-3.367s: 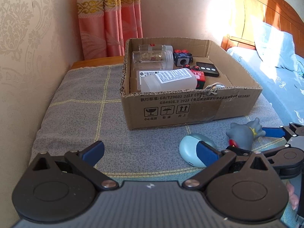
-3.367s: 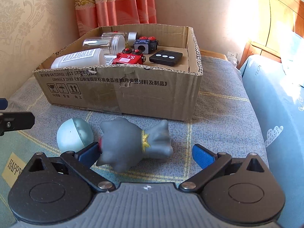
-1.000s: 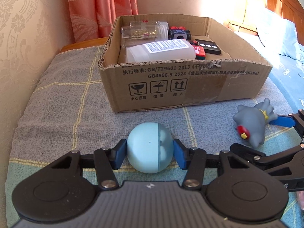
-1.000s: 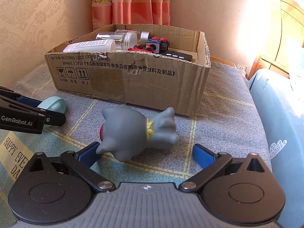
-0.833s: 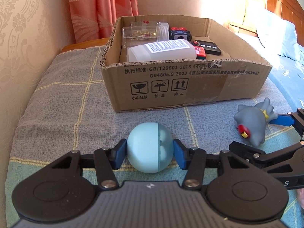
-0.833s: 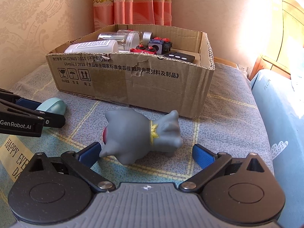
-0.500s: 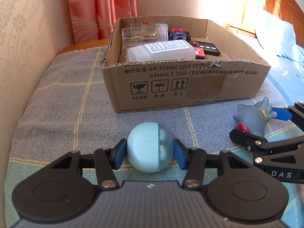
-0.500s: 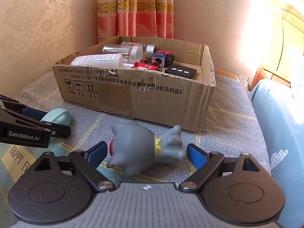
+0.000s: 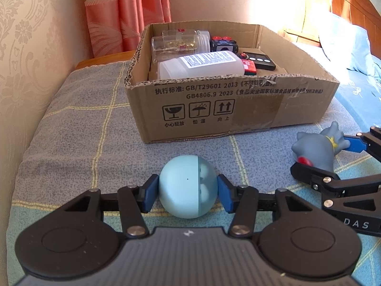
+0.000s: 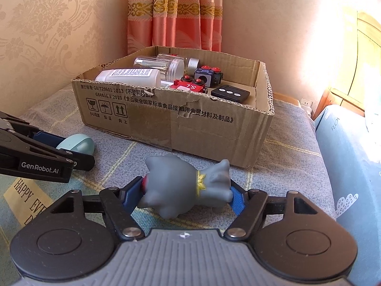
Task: Organize rigid objects
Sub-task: 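Carry the grey cat figure into the box with the right gripper and release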
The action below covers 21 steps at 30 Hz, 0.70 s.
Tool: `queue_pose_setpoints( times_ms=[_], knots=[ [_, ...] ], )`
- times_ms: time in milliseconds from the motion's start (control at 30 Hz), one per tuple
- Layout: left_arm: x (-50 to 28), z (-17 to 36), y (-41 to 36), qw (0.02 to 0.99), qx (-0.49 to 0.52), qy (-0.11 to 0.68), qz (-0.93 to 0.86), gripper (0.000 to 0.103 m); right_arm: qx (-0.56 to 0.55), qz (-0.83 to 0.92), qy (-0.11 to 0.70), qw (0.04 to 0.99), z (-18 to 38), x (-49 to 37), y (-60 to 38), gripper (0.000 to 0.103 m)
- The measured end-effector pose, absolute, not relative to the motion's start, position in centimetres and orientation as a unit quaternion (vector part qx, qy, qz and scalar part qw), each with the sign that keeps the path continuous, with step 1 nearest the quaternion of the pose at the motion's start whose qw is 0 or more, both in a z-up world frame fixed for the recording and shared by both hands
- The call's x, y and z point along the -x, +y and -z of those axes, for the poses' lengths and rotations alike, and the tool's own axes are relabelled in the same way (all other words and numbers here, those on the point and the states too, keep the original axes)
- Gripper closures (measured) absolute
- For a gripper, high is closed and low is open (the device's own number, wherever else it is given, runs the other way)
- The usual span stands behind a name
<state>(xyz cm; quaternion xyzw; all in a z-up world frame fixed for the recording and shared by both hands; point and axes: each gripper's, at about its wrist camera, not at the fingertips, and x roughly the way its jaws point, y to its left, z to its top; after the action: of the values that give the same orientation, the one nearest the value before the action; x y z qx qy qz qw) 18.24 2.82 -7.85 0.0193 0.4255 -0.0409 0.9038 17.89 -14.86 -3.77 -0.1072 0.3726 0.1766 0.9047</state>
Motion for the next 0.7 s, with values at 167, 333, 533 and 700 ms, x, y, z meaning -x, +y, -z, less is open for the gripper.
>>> queue_pose_setpoints(
  times_ms=[167,333,533,700],
  knots=[
    [-18.3,7.6,3.1,0.898,-0.028,0.435,0.062,0.051,0.122,-0.188,0.375,0.899,3.2,-17.6,-14.9,0.026],
    [-18.2,7.2,3.6,0.890,-0.035,0.446,0.092,0.051,0.130,-0.204,0.376,0.894,1.9,-17.4,-15.4,0.026],
    [-17.8,6.2,4.0,0.885,-0.042,0.448,0.117,0.051,0.137,-0.229,0.363,0.893,-1.1,-17.3,-16.3,0.026],
    [-17.2,4.7,3.9,0.886,-0.052,0.441,0.136,0.051,0.137,-0.237,0.336,0.901,-4.2,-18.5,-16.6,0.026]
  ],
)
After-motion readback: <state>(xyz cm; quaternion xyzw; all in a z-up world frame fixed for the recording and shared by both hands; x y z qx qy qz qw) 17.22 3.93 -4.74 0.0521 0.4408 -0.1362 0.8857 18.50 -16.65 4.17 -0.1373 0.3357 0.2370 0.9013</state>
